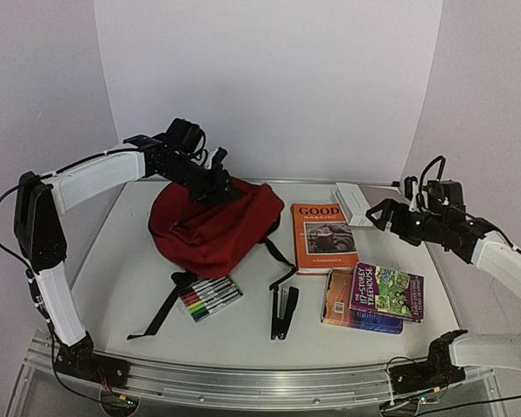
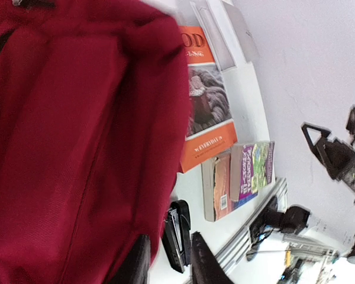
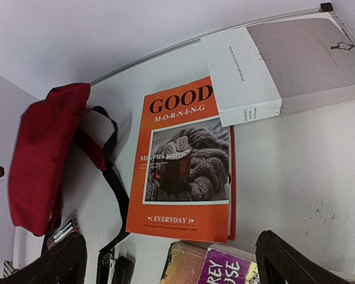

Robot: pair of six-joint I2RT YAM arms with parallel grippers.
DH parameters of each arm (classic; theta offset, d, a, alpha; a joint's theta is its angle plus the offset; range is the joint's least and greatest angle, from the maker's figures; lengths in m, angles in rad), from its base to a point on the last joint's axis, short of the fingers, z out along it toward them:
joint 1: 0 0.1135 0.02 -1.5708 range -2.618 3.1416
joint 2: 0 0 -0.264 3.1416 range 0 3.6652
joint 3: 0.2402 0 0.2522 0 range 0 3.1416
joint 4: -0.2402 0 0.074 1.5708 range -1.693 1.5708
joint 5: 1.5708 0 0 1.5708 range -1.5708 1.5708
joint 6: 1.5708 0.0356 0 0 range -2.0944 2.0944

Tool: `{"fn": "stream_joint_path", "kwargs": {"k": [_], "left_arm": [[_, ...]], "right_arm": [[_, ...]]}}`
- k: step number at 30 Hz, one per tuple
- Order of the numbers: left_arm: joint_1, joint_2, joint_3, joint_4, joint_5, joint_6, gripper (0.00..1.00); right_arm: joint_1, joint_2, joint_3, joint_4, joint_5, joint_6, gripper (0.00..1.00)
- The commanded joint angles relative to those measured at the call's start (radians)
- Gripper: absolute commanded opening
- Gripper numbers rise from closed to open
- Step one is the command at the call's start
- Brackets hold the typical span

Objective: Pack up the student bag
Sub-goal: Move the student bag to the center of the board.

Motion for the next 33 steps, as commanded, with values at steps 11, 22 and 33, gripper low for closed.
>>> {"fn": "stream_joint_path", "kwargs": {"k": [11, 22, 33], "left_arm": [[0.277, -0.322, -0.322, 0.022, -0.119, -0.04, 0.94], [0.58, -0.255, -0.561, 0.264, 0.016, -0.059, 1.0], [0.585, -0.067, -0.558, 0.423, 0.104, -0.121, 1.0]], "right_arm": [[0.23, 0.115, 0.068, 0.072, 0.019, 0.172, 0.94], [0.51, 0.486, 0.137, 0.401, 0.05, 0.448, 0.92], [0.589, 0.868, 0.385, 0.43, 0.052, 0.487, 0.83]]}}
